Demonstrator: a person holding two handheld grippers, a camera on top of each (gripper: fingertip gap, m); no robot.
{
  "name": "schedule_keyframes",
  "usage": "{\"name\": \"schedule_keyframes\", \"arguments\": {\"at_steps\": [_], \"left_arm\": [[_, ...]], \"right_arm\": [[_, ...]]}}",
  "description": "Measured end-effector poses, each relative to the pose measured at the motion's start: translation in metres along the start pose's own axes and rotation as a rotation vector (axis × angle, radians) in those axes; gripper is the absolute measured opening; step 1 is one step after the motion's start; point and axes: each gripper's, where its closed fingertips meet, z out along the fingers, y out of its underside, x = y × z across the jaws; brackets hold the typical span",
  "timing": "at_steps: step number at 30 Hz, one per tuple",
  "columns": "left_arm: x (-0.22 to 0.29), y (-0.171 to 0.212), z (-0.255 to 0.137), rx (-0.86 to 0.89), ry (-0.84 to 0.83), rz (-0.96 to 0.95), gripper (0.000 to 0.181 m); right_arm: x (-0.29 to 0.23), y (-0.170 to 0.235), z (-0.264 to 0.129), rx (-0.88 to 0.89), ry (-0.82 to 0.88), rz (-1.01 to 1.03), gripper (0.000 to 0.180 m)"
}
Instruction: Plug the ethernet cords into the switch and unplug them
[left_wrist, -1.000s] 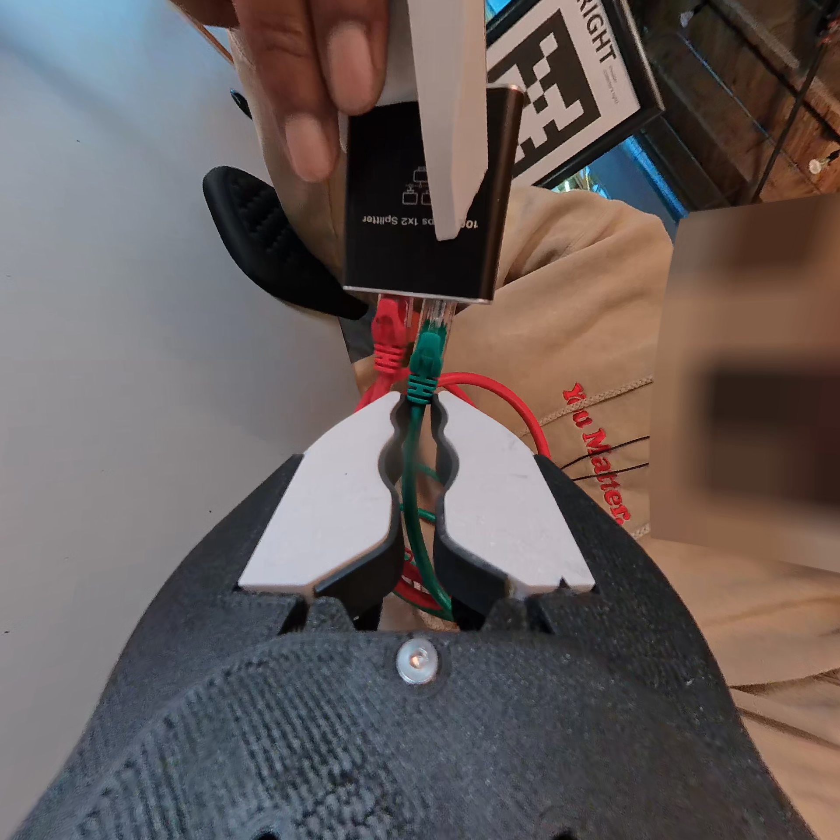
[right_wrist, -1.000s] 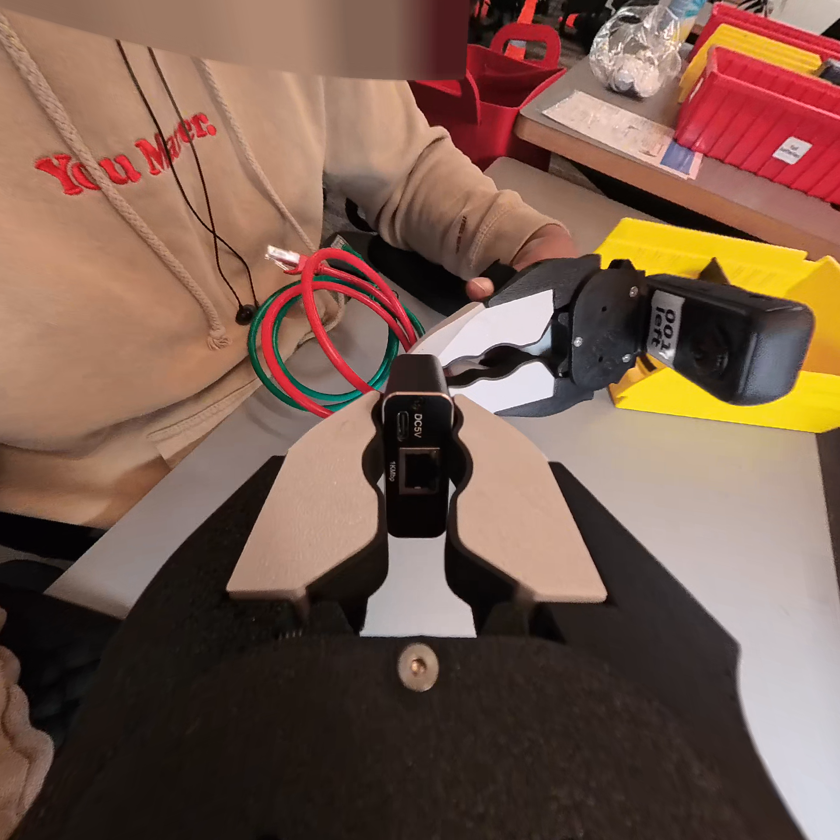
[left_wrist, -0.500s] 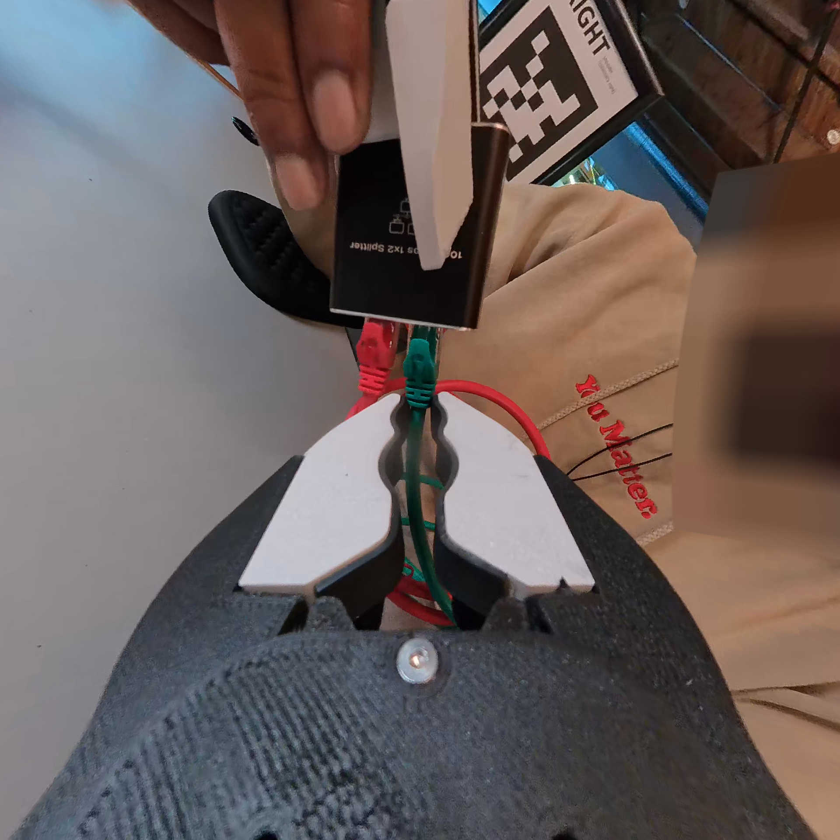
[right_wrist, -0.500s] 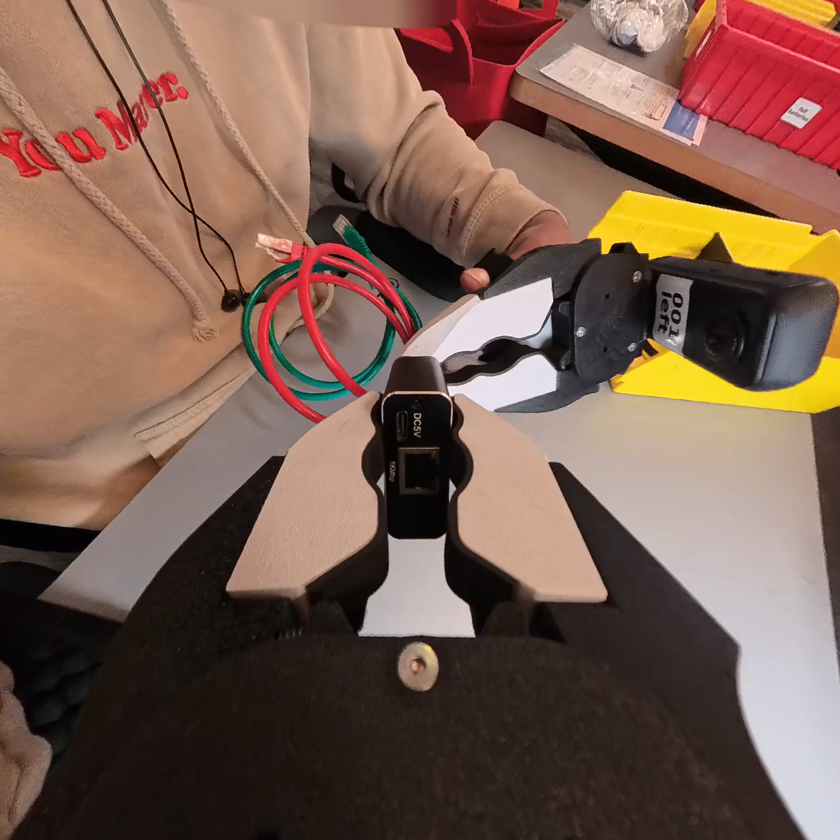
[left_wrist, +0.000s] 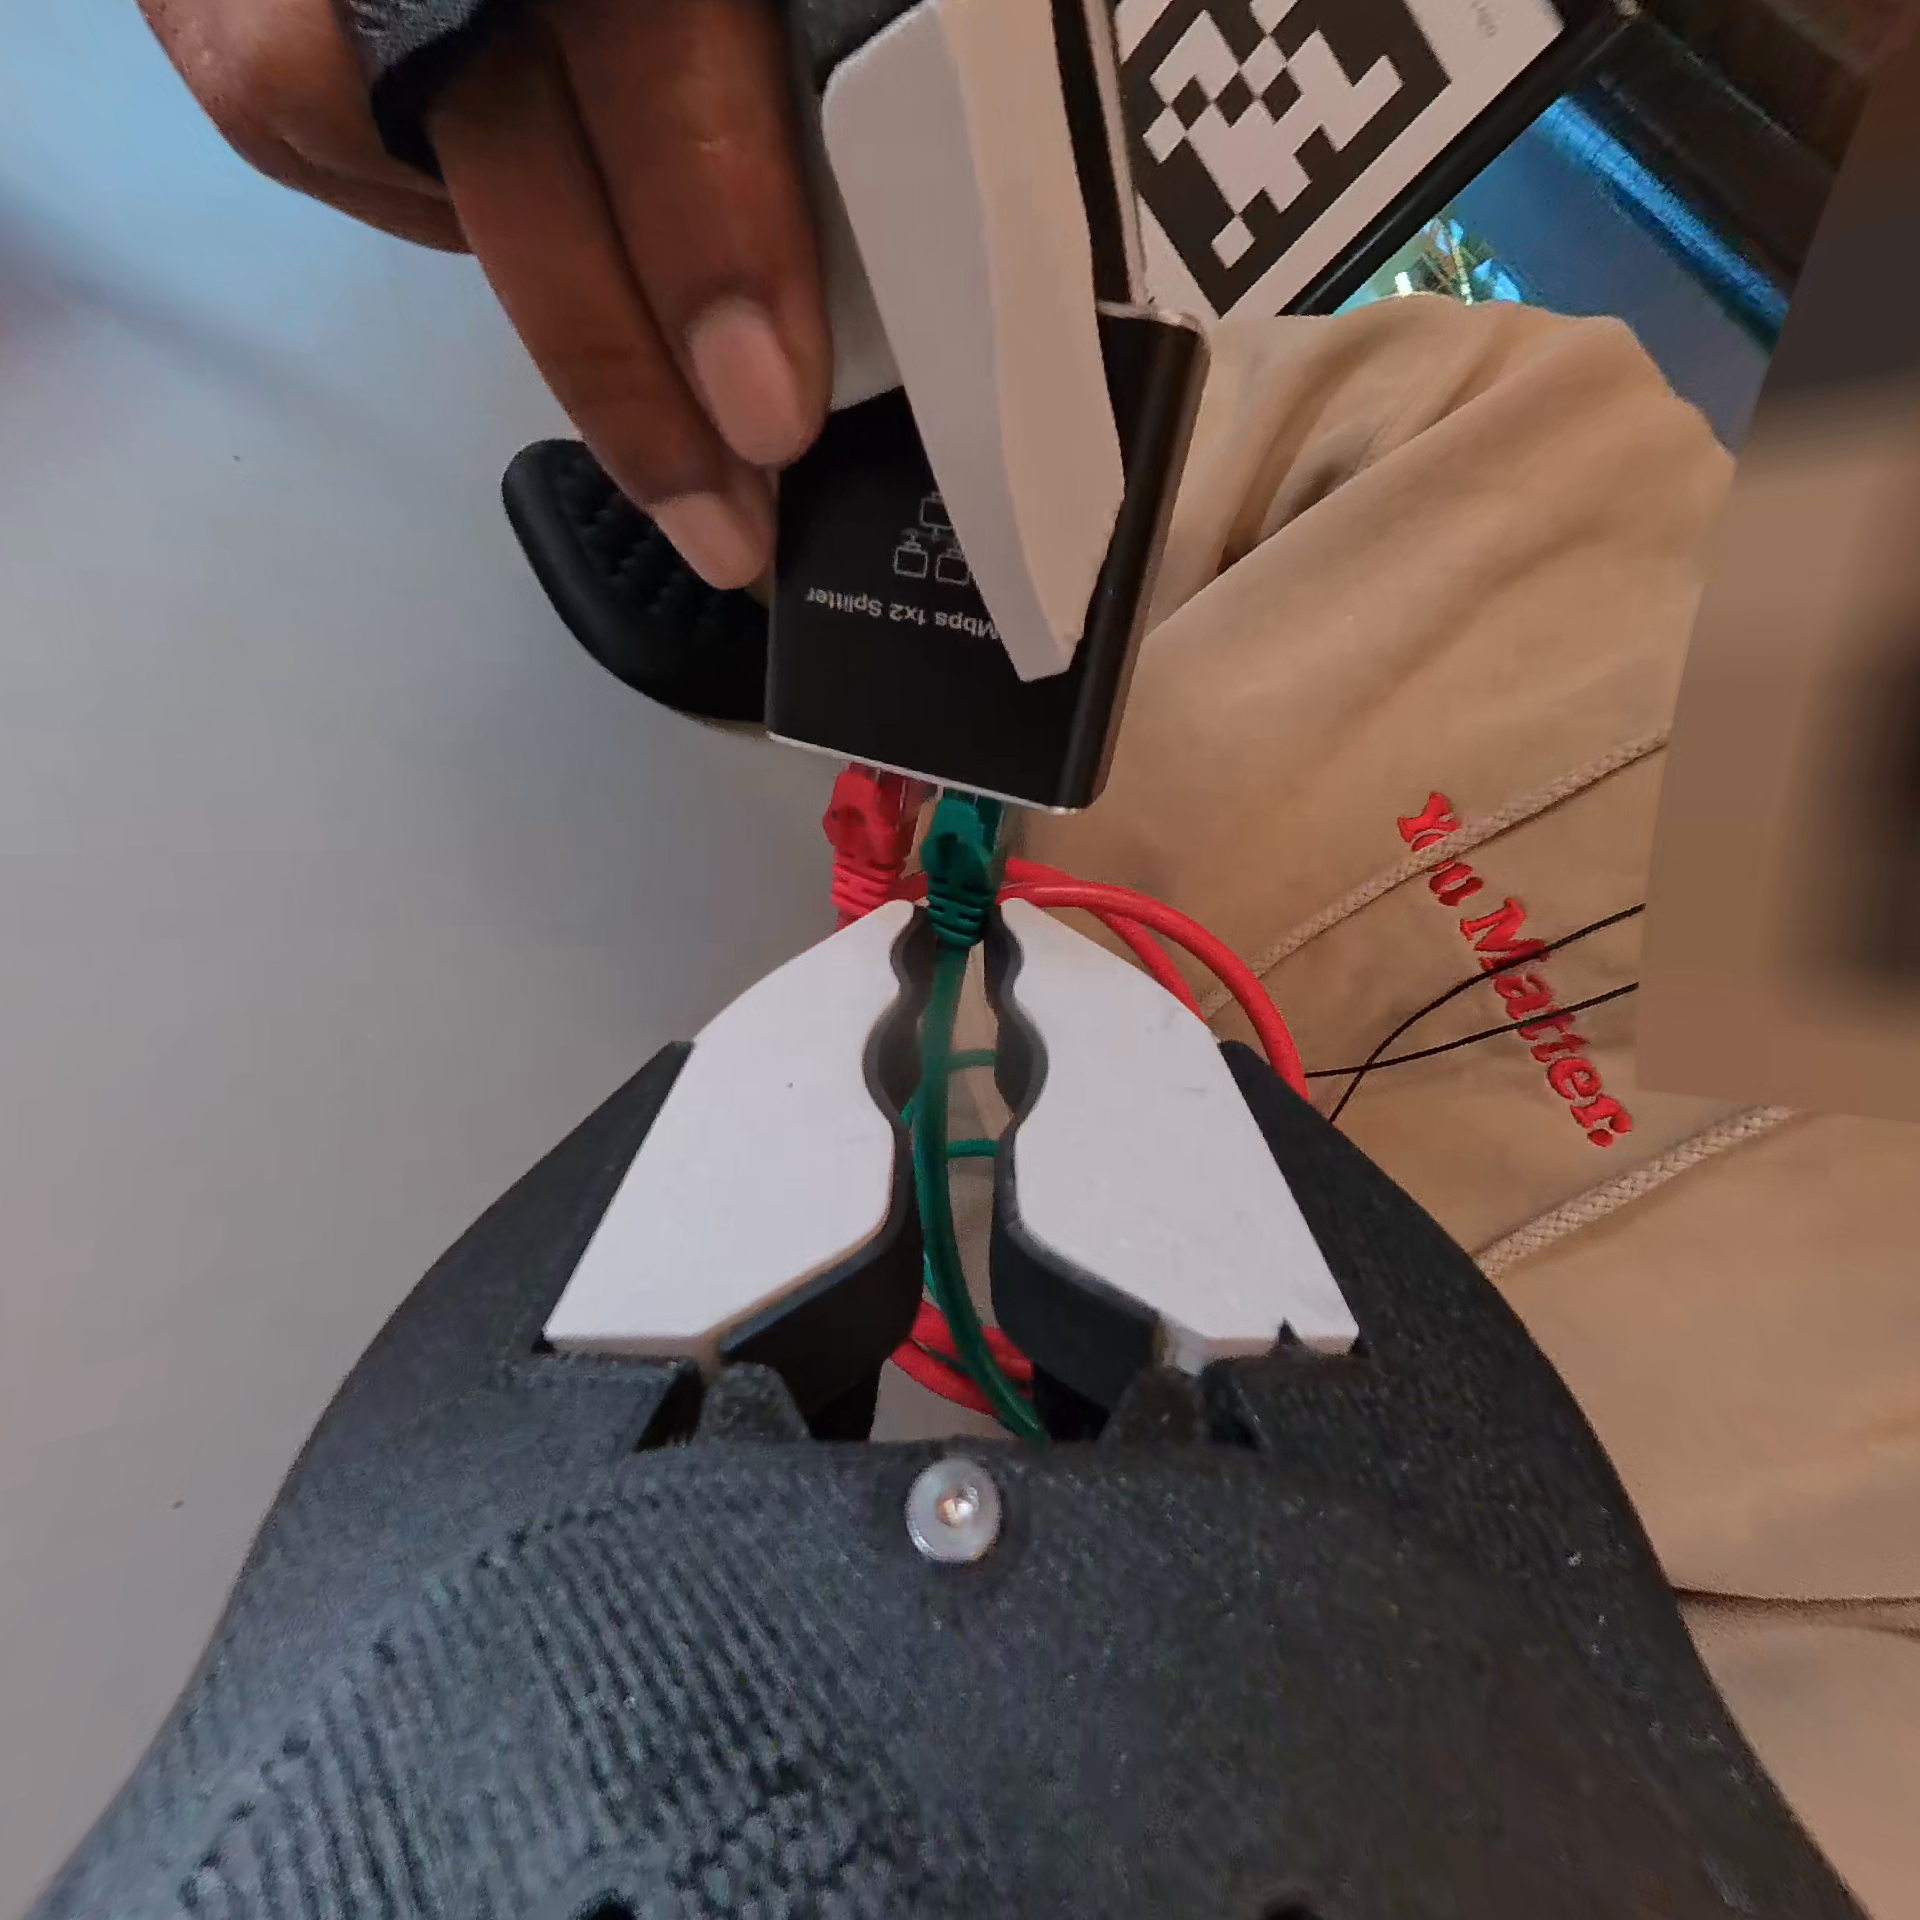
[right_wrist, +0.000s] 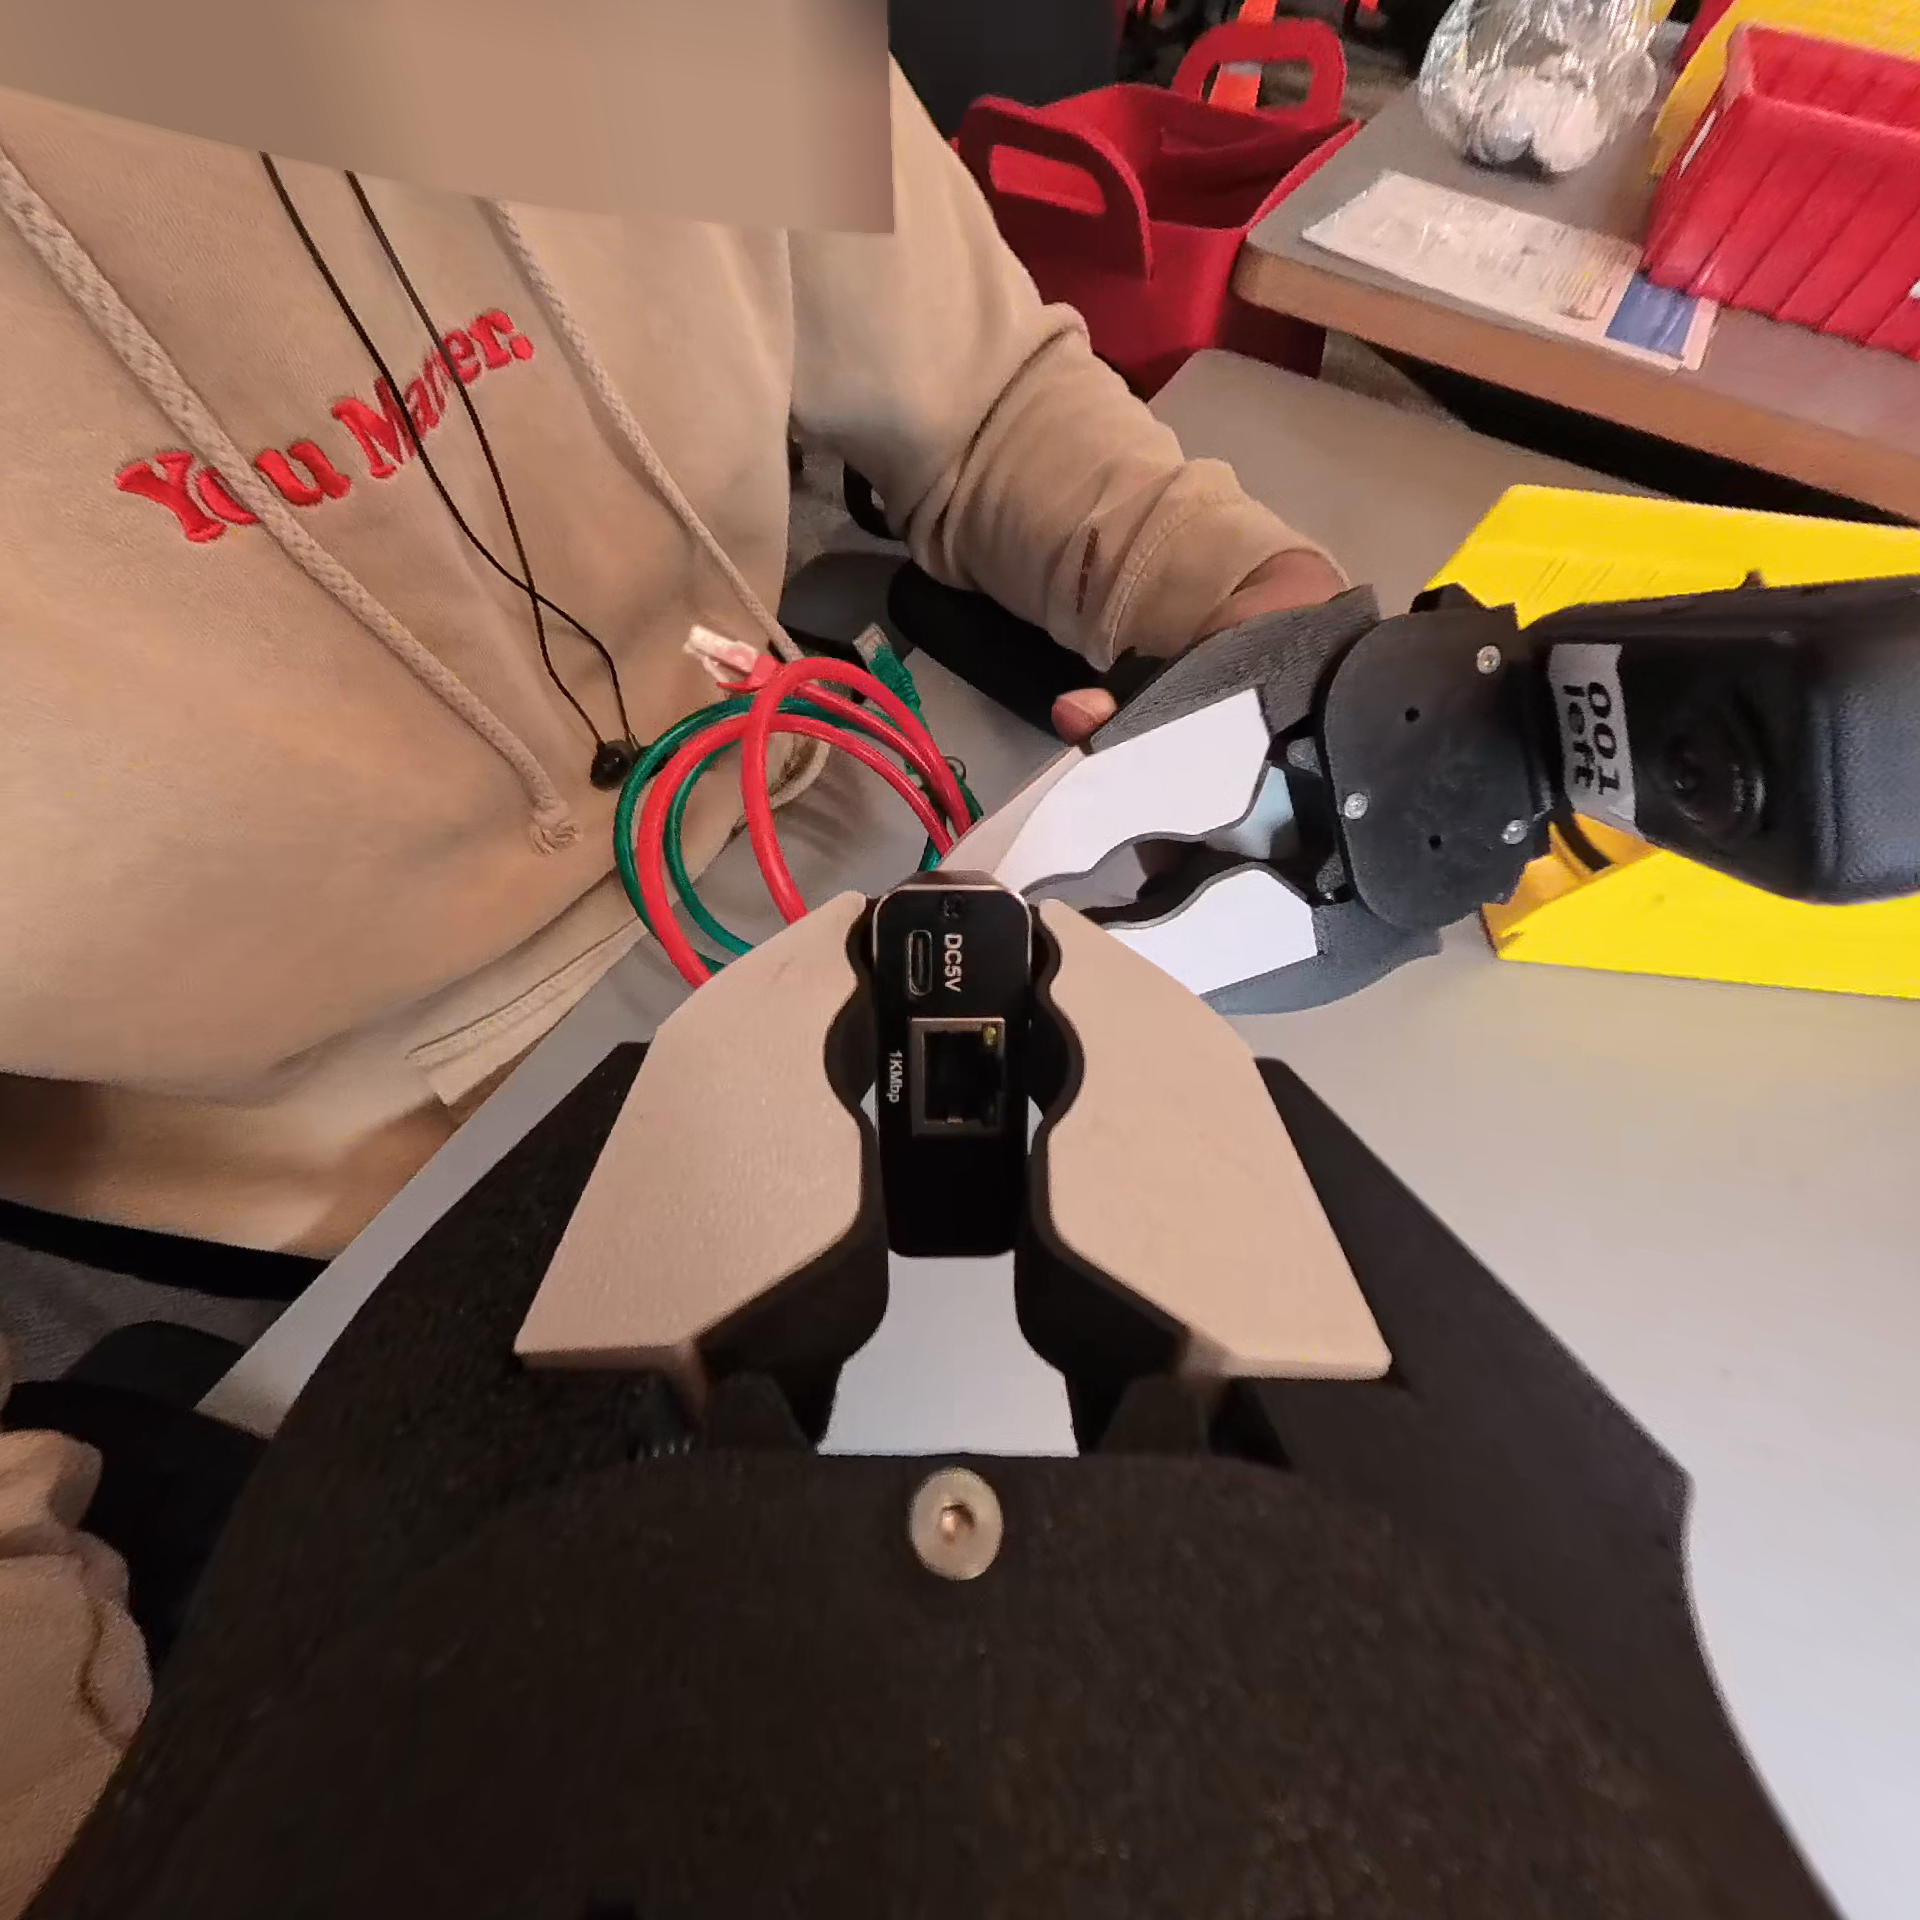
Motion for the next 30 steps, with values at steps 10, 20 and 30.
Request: {"name": "schedule_keyframes", "arguments": {"at_steps": [10,20,30], "left_arm": [[-0.004,-0.018,-0.026,0.064,-0.192,0.17,0.016],[-0.013,-0.055,-0.057,0.126,-0.721,0.51,0.043],[-0.015,-0.081,-0.069,0.154,-1.086,0.837,0.029]], "right_arm": [[0.015,-0.002,-0.009,-0.049,0.149,-0.08,0.024],[0.047,-0.014,-0.021,-0.062,0.394,-0.107,0.024],[0.072,-0.038,-0.013,-0.103,0.651,-0.207,0.024]]}}
